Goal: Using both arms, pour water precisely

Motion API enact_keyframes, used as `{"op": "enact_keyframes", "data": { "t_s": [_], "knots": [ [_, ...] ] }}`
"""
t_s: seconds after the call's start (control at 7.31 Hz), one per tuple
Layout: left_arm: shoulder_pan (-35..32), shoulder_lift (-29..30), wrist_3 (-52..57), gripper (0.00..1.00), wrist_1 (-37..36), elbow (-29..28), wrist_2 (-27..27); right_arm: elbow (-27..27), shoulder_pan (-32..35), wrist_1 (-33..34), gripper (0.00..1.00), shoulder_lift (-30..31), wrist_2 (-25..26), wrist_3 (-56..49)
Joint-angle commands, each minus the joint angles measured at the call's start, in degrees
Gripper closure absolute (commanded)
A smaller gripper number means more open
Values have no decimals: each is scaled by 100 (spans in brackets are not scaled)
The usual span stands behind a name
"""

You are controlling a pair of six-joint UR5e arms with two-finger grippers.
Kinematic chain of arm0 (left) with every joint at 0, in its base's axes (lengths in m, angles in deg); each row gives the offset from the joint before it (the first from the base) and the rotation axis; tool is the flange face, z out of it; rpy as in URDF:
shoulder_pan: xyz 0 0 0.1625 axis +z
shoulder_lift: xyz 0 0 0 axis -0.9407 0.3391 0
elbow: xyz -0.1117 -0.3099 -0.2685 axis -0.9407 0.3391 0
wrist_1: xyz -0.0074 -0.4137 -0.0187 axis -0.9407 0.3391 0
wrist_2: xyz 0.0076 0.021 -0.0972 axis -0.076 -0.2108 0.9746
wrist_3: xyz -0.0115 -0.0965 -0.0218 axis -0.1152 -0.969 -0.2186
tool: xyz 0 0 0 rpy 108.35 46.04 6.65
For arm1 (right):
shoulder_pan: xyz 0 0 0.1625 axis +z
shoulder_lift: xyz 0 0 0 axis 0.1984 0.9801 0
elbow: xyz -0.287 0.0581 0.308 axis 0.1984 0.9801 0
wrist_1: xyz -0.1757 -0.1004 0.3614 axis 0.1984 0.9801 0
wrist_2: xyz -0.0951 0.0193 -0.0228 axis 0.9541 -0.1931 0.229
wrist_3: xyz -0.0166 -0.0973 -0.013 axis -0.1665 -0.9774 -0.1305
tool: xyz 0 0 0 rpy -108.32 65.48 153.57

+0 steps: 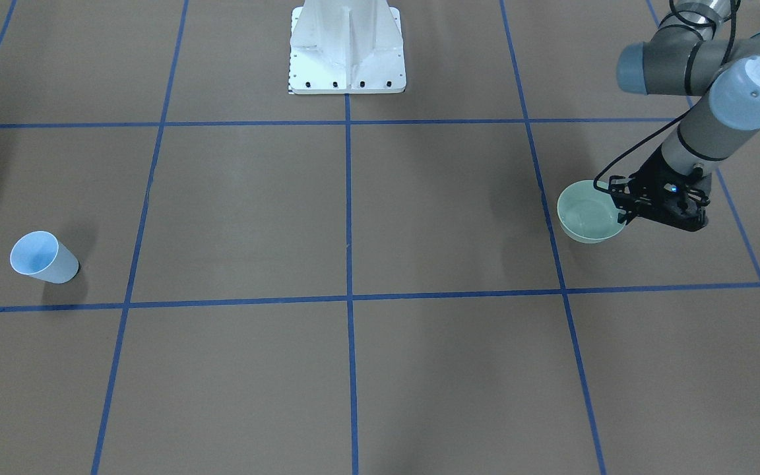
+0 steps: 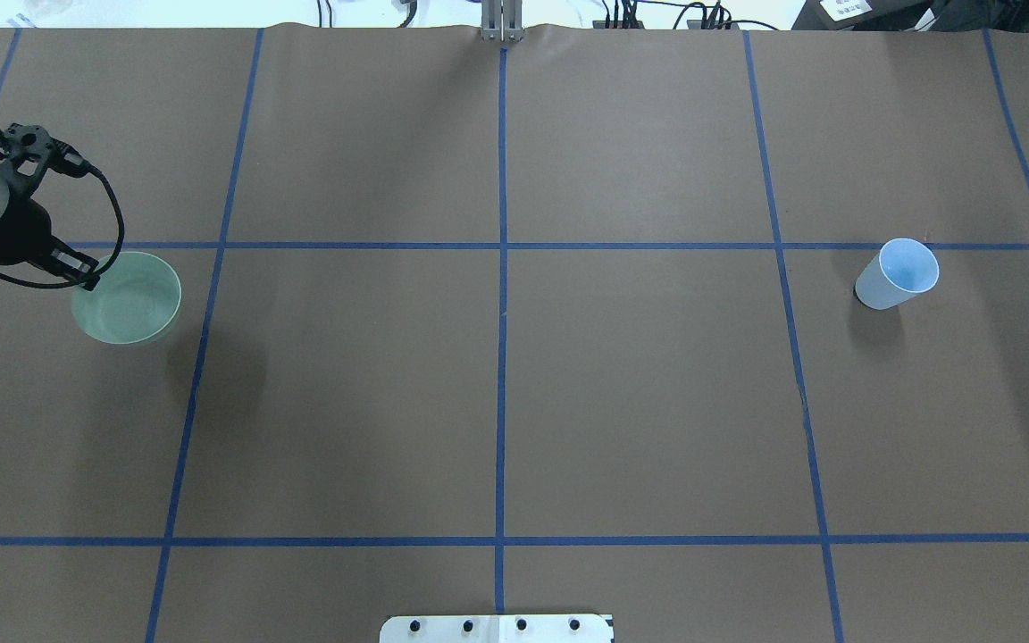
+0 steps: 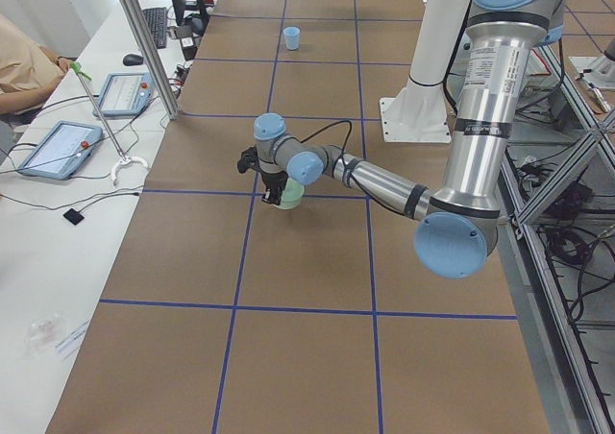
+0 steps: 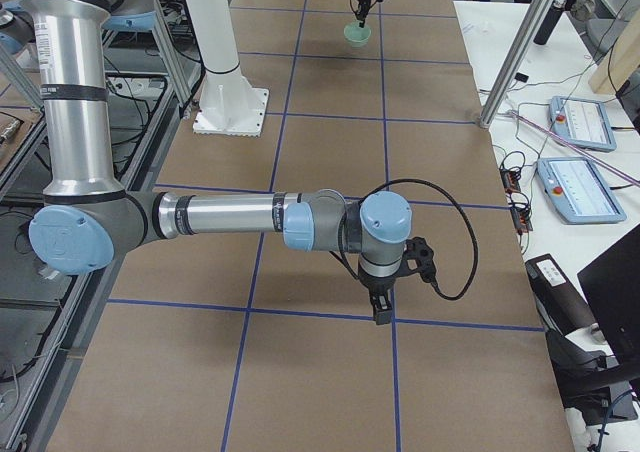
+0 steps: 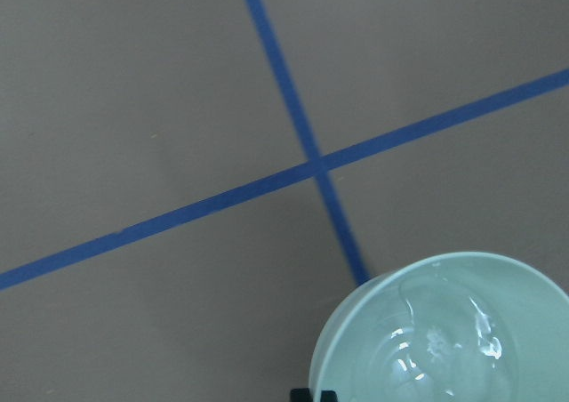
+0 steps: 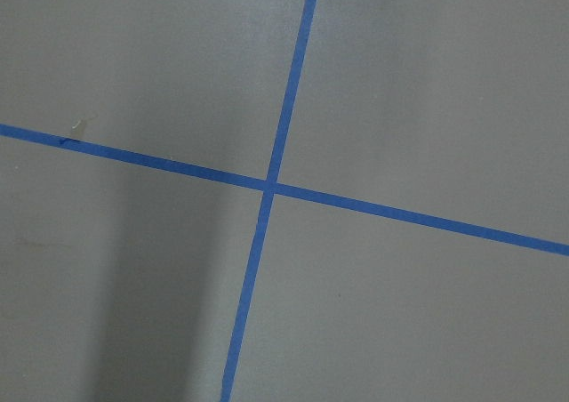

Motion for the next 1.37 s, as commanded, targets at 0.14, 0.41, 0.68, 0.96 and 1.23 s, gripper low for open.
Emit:
{"op": "enact_keyframes", "data": {
  "t_s": [0.14,0.41,0.68,0.96,1.23],
  "knots": [
    [-185,-99,295,100,553,-496,243,-6,0,-5,0,-9,10,0],
    [-281,-99,576,80,553,-672,252,-6,0,-5,0,-9,1,0],
    [-299,-99,707,58,562,-760,252,-15,0,-5,0,-9,1,9],
    [-570,-99,769,0,754,-743,287,-15,0,-5,0,-18,1,9],
    [-1393,-64,796,0,641,-769,768,-6,0,21,0,-44,-69,9]
  ]
}}
